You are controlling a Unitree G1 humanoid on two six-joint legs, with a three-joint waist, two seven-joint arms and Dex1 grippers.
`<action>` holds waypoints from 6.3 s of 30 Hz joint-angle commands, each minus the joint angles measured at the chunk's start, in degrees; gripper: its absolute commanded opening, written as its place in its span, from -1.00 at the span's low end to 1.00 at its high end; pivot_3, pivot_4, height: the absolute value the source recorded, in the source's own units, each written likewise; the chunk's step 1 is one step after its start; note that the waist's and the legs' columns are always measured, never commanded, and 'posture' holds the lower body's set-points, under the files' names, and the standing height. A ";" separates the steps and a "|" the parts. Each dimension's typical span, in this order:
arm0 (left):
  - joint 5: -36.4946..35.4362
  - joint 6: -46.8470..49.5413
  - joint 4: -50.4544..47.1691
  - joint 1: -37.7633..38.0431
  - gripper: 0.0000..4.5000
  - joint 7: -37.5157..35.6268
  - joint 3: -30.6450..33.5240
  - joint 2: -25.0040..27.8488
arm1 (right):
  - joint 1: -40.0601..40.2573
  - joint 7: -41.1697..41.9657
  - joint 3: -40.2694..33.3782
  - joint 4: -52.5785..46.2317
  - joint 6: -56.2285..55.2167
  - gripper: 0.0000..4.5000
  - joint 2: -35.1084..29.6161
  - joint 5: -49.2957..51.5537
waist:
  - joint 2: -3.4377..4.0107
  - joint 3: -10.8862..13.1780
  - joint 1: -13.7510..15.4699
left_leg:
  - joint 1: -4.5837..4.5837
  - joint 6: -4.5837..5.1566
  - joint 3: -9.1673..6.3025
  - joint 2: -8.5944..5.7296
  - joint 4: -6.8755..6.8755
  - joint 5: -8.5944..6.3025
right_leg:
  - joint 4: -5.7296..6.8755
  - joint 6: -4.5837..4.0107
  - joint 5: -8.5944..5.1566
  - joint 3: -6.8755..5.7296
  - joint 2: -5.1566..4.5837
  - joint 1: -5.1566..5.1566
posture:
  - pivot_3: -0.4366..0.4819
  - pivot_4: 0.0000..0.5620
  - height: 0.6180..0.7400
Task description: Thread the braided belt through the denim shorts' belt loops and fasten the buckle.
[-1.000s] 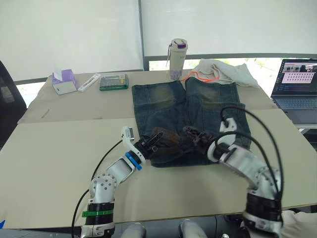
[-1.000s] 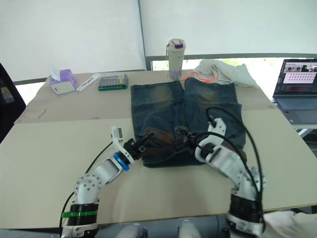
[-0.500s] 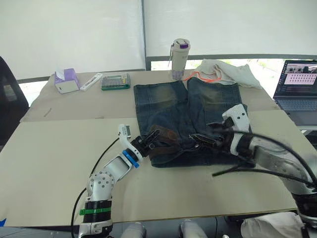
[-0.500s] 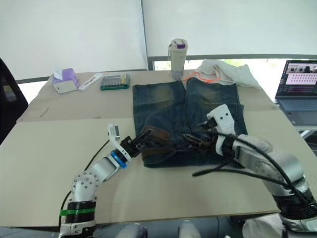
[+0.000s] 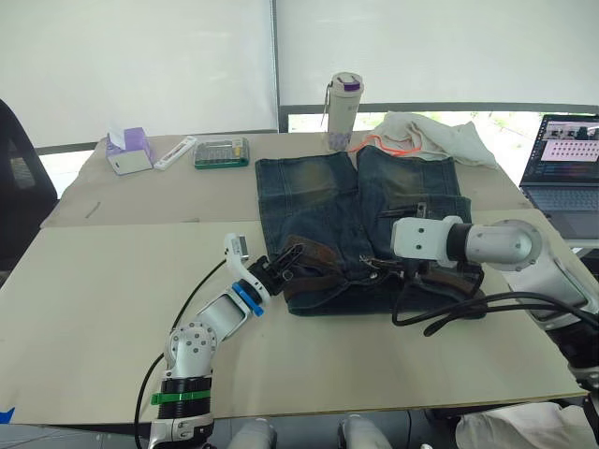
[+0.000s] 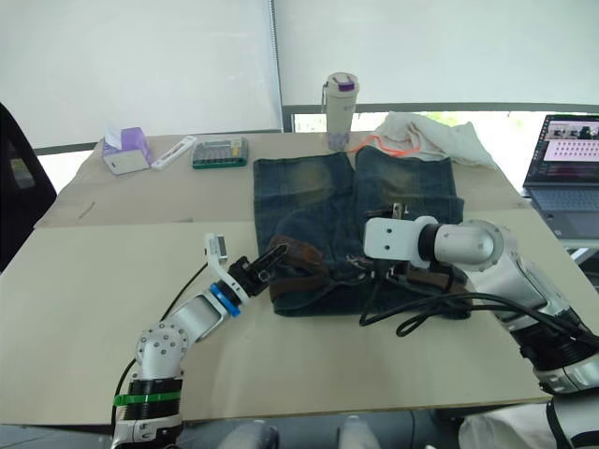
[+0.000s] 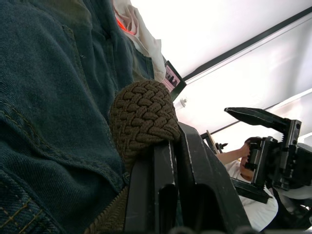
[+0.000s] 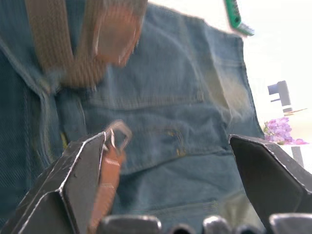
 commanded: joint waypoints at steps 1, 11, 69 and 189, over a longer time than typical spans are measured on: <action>-0.12 -0.42 -1.80 -0.13 -1.00 -0.26 -0.11 -0.52 | -1.32 0.27 1.22 4.54 -5.48 0.99 0.27 -8.23 | 0.00 0.00 0.11 | 0.00 0.00 -0.01 0.00 0.00 0.00 | 0.00 -0.01 0.00 0.00 0.00 0.00 | -0.05 -0.47 1.00; 0.12 -0.80 -2.34 0.24 -1.00 -0.15 -0.08 -1.06 | 0.77 4.32 -1.95 4.01 -5.95 0.99 3.48 -8.03 | 0.00 0.00 -0.03 | 0.04 -0.03 -0.01 0.00 0.00 0.02 | 0.04 -0.03 0.02 0.02 0.01 0.01 | -0.05 -0.47 1.00; 0.13 -0.70 -5.06 2.41 -1.00 1.55 0.43 -2.30 | 2.65 3.06 -2.88 5.31 -7.10 0.99 11.51 -19.18 | 0.01 -0.01 0.12 | 0.10 -0.06 0.00 -0.04 0.04 0.03 | 0.14 -0.04 0.02 0.03 -0.02 0.03 | -0.05 -0.47 1.00; -30.17 -5.53 10.30 -18.30 -1.00 30.92 6.86 -18.77 | 26.28 -42.77 -24.17 -0.27 -19.04 -0.99 50.64 -2.28 | -0.01 -0.08 -0.01 | 0.22 -0.08 0.04 -0.04 0.04 0.05 | 0.25 -0.06 0.03 0.14 0.04 0.06 | -0.05 -0.47 1.00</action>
